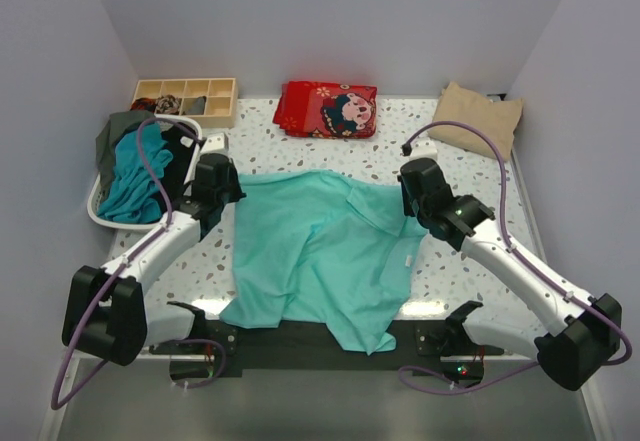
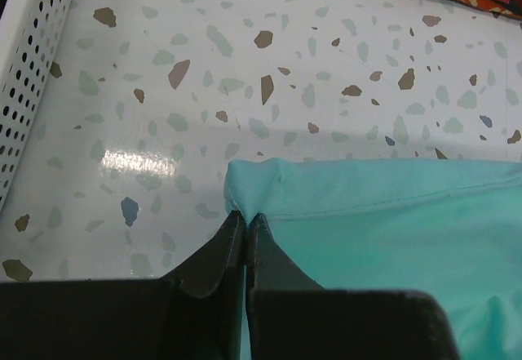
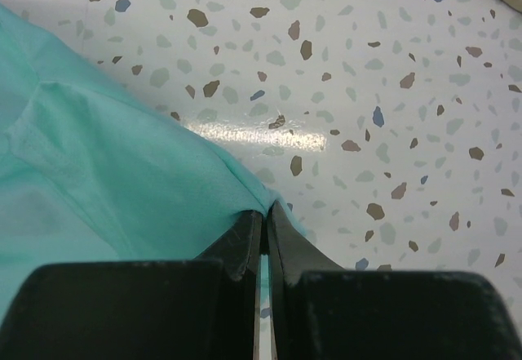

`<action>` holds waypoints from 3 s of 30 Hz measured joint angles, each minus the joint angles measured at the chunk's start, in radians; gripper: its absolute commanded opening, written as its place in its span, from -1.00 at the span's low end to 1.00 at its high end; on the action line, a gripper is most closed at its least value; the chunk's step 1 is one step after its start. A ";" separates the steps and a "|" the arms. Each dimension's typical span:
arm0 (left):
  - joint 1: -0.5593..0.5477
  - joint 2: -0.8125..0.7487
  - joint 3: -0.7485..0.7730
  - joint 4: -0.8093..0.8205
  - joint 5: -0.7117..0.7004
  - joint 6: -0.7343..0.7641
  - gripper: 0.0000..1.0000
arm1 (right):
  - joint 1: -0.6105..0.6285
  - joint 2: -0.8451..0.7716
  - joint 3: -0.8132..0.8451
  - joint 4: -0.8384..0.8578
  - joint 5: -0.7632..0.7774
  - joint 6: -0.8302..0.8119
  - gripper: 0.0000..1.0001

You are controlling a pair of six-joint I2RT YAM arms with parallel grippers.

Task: Fold and stack the t-shirts
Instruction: Flatten out the tshirt

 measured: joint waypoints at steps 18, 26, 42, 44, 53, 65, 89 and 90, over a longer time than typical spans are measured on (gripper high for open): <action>0.000 -0.142 -0.017 -0.021 0.049 -0.010 -1.00 | 0.000 -0.090 0.017 -0.047 0.000 0.000 -1.00; 0.000 -0.318 -0.005 -0.090 0.164 -0.035 -1.00 | 0.000 -0.213 0.119 -0.113 -0.011 0.000 -1.00; 0.000 -0.681 0.190 -0.293 0.444 -0.047 -1.00 | 0.000 -0.494 0.363 -0.293 -0.192 0.011 -1.00; 0.000 -0.700 0.228 -0.332 0.455 -0.056 -1.00 | 0.000 -0.497 0.385 -0.312 -0.212 0.012 -1.00; 0.000 -0.702 0.416 -0.492 0.506 -0.076 -0.99 | 0.000 -0.497 0.448 -0.350 -0.270 0.015 -1.00; 0.000 -0.526 0.171 -0.349 0.301 -0.113 -1.00 | 0.000 -0.257 0.225 -0.110 -0.056 0.004 -1.00; 0.082 0.585 0.457 0.019 -0.005 -0.070 -0.12 | -0.298 0.834 0.574 0.179 0.051 -0.060 -0.87; 0.100 0.613 0.473 0.019 0.000 -0.062 0.02 | -0.307 0.864 0.594 0.179 0.048 -0.060 -0.79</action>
